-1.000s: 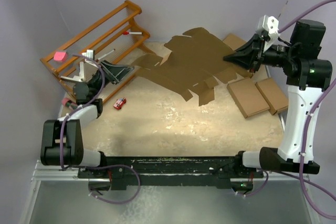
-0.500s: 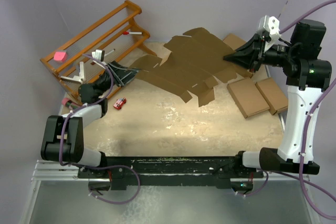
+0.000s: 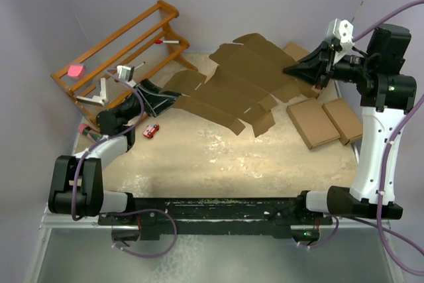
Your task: Fold the paper box
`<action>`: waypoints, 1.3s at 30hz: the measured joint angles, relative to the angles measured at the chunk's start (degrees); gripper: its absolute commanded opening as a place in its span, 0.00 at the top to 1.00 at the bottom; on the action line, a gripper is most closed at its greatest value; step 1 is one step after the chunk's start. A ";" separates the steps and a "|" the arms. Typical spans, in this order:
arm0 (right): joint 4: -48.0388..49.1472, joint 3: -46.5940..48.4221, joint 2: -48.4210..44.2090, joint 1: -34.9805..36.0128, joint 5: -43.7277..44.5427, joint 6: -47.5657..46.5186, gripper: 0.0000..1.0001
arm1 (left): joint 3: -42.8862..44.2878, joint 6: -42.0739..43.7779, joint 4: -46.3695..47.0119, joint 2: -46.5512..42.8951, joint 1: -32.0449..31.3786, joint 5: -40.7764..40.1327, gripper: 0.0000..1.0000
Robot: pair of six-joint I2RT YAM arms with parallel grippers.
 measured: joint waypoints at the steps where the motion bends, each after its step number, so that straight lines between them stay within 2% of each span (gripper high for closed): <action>1: 0.04 -0.02 0.00 -0.07 0.00 -0.02 1.00 | 0.00 0.04 0.02 -0.02 -0.26 0.37 0.34; 9: 0.72 -0.07 0.00 -0.46 -0.02 -0.02 1.00 | 0.00 0.92 0.20 -0.02 -1.68 3.15 0.30; 30: 1.77 -1.29 -0.02 -0.79 0.52 -0.02 1.00 | 0.00 -0.26 0.33 -2.23 -2.58 4.35 0.29; 39: 3.06 -1.75 -0.09 -0.83 1.55 -0.02 1.00 | 0.00 -0.72 0.35 -3.72 -2.60 4.96 0.21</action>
